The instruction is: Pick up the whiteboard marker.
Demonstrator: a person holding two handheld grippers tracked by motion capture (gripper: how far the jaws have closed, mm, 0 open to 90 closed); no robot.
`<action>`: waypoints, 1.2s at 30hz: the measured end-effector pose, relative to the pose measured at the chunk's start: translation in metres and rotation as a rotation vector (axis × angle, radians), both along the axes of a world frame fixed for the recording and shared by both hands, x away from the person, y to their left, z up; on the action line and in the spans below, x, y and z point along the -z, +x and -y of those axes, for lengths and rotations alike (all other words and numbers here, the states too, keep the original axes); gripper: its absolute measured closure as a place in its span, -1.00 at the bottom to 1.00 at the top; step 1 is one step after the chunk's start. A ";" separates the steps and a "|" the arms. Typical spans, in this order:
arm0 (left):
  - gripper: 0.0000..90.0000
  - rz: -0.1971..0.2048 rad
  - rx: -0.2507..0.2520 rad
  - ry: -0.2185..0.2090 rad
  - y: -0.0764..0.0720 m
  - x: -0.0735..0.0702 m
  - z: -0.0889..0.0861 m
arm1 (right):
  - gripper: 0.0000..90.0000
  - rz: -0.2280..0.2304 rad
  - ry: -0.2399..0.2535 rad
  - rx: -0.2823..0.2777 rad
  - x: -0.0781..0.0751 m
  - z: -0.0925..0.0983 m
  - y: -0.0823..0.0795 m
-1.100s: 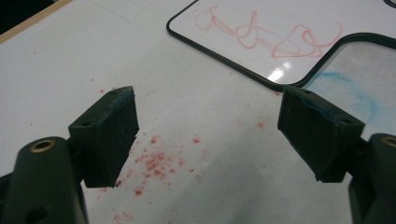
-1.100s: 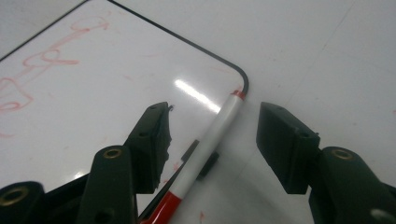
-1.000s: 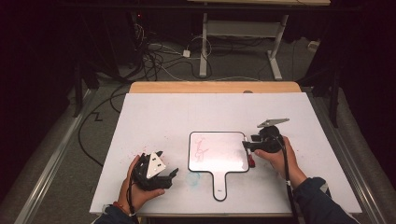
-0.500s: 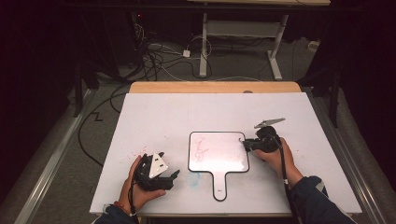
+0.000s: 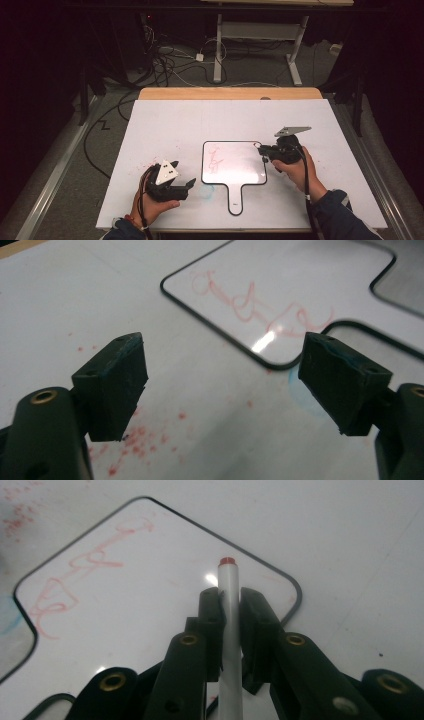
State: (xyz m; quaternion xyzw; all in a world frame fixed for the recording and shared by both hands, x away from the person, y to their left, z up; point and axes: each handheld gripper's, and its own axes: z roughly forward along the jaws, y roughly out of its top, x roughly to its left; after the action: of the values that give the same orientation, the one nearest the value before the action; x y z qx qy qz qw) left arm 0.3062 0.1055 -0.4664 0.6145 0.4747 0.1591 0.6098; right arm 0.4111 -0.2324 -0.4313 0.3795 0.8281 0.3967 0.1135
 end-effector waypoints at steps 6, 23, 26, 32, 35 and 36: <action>-0.47 -0.030 0.101 -0.145 0.016 -0.024 0.037 | 0.82 0.063 0.070 -0.030 -0.008 -0.013 -0.011; -0.20 -0.165 0.234 -0.280 0.032 -0.034 0.125 | 0.82 0.179 0.215 -0.102 -0.016 -0.047 -0.049; -0.12 -0.179 0.254 -0.310 0.034 -0.034 0.131 | 0.82 0.181 0.232 -0.098 -0.016 -0.047 -0.051; 0.05 -0.168 0.269 -0.321 0.038 -0.033 0.135 | 0.82 0.206 0.232 -0.093 -0.019 -0.045 -0.052; 0.12 -0.165 0.266 -0.316 0.040 -0.032 0.136 | 0.82 0.209 0.242 -0.092 -0.019 -0.044 -0.053; 0.18 -0.159 0.266 -0.320 0.041 -0.031 0.135 | 0.82 0.212 0.238 -0.092 -0.020 -0.044 -0.054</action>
State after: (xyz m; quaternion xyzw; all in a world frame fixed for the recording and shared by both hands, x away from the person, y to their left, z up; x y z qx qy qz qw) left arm 0.3468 -0.0299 -0.4350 0.5776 0.4550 -0.0492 0.6760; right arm 0.3574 -0.1887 -0.4116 0.3080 0.7751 0.5346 0.1361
